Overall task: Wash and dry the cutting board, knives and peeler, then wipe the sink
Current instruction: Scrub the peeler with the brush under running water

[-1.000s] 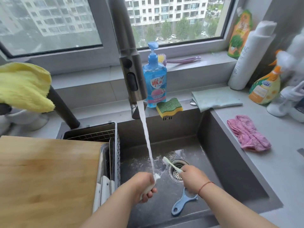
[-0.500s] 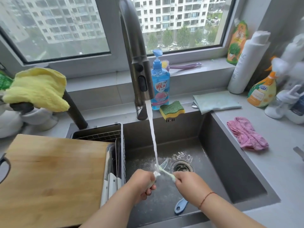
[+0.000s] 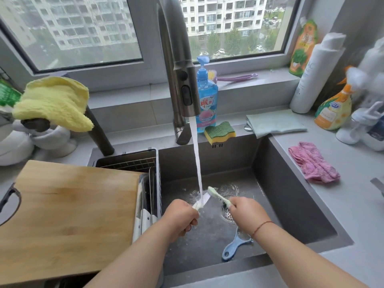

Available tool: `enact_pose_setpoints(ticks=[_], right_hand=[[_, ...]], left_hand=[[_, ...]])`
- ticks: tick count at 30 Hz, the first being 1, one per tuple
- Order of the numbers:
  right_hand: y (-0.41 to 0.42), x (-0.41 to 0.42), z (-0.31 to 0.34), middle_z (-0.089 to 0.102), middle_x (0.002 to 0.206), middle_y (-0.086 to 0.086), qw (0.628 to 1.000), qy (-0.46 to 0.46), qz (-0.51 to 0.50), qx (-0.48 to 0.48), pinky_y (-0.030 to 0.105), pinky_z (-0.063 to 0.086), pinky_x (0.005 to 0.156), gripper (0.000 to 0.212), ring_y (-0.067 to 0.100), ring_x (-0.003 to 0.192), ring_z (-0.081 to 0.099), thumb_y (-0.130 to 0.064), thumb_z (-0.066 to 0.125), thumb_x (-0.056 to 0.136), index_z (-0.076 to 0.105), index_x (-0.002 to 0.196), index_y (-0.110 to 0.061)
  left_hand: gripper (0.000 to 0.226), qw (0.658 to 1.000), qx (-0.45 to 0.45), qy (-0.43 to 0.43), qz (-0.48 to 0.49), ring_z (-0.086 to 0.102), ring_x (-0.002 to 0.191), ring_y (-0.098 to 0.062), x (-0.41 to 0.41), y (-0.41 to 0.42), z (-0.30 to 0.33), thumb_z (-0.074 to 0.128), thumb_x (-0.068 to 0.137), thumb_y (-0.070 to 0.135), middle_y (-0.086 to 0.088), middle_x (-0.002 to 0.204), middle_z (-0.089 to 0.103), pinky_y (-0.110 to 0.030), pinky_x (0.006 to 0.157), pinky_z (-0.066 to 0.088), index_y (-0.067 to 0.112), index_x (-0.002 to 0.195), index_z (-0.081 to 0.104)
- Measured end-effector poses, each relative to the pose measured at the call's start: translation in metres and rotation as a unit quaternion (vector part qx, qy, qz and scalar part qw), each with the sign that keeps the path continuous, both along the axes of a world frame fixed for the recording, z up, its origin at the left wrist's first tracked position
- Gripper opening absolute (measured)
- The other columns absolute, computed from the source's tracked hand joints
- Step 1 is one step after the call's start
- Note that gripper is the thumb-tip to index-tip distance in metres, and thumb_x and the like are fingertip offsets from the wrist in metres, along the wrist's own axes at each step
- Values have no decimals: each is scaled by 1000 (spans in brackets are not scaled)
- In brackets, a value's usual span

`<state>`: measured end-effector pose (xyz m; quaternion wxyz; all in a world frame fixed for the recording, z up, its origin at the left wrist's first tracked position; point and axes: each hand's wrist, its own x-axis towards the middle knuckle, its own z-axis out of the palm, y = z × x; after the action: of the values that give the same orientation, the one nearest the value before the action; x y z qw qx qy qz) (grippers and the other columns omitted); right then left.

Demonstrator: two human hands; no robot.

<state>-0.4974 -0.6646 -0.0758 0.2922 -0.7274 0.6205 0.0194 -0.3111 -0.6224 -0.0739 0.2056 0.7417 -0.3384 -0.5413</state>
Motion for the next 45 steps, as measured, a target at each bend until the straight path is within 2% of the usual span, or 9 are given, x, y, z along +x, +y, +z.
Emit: enact_pose_setpoints(ticks=[5,9,17,22,26,29,34,39,45], right_hand=[[9,13,9,53,64,-5,998,-43,52,4,28,33,51,32,17,64,49,-30,41,97,48,65,-25],[-3,4,8,58,71,-1,1000,-6,-3,-13,27,33,48,26,21,70,54,-27,39,97,52,75,-22],[-1,-8,2,56,67,-2,999,-12,-26,-18,30,34,51,28,22,70,55,-29,39,97,50,73,-19],[2,-18,5,66,84,-1,992,-80,-70,-67,31,40,61,16,23,77,59,-35,41,98,53,108,-34],[16,-13,3,66,83,-5,991,-126,-1,-52,34,46,64,17,16,70,58,-36,47,95,56,110,-36],[21,-9,-3,64,84,-8,993,-97,35,-50,33,47,68,18,17,76,58,-36,47,96,56,112,-36],[6,-17,-6,56,77,-4,995,-33,-33,-84,32,41,61,20,23,76,57,-31,42,98,54,113,-28],[21,-5,6,66,89,-3,992,-91,26,-84,33,48,69,22,19,82,60,-33,45,98,56,117,-32],[7,-8,2,60,78,-2,994,-35,-14,-101,30,39,57,22,20,71,54,-32,40,99,56,113,-26]], left_hand=[[5,1000,-28,-10,11,38,41,-16,2,-5,0,61,80,1,-11,62,58,-18,44,24,5,79,59],[5,999,-27,-21,-14,38,42,-16,3,-7,2,59,79,1,-11,63,57,-19,44,25,5,79,56],[12,1000,-23,-5,-11,47,43,-15,1,-5,1,59,82,5,-10,69,54,-19,41,27,9,92,53],[13,999,17,17,26,50,53,-17,-4,-6,11,49,96,14,-11,76,57,-23,49,33,7,93,59],[23,996,31,59,66,43,50,-12,-4,-6,12,36,98,8,-6,79,57,-20,45,26,12,104,58],[23,991,7,88,100,44,46,-11,-1,-4,9,41,95,7,-8,76,60,-20,43,26,9,108,60],[25,985,17,114,126,42,41,-11,5,-2,3,43,94,7,-10,69,60,-17,35,25,2,115,56],[19,982,13,132,136,41,40,-10,3,-5,7,41,96,7,-9,67,58,-16,34,24,4,110,55],[17,981,23,133,138,40,39,-11,4,-7,8,40,96,7,-9,63,57,-16,33,23,6,103,55]])
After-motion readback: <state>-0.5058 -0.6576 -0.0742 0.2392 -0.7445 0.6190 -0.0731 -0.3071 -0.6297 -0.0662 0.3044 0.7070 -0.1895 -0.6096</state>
